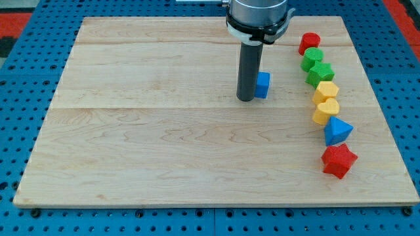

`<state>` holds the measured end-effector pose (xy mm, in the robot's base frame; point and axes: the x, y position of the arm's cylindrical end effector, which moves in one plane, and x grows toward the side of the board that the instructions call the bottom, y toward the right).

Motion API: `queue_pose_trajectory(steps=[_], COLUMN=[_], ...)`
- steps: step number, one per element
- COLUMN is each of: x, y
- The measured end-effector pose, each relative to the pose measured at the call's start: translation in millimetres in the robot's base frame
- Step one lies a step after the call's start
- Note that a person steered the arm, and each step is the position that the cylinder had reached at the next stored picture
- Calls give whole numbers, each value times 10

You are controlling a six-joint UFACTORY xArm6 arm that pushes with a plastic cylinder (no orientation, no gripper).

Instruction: Slide the blue cube towards top right

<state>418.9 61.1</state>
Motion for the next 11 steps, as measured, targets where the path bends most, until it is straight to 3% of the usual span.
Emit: queue_pose_trajectory(steps=[1,3,5,7,8,11], x=[-283,-192,-772,-786,-1215,-1826], y=[323,839,704,377,203,579])
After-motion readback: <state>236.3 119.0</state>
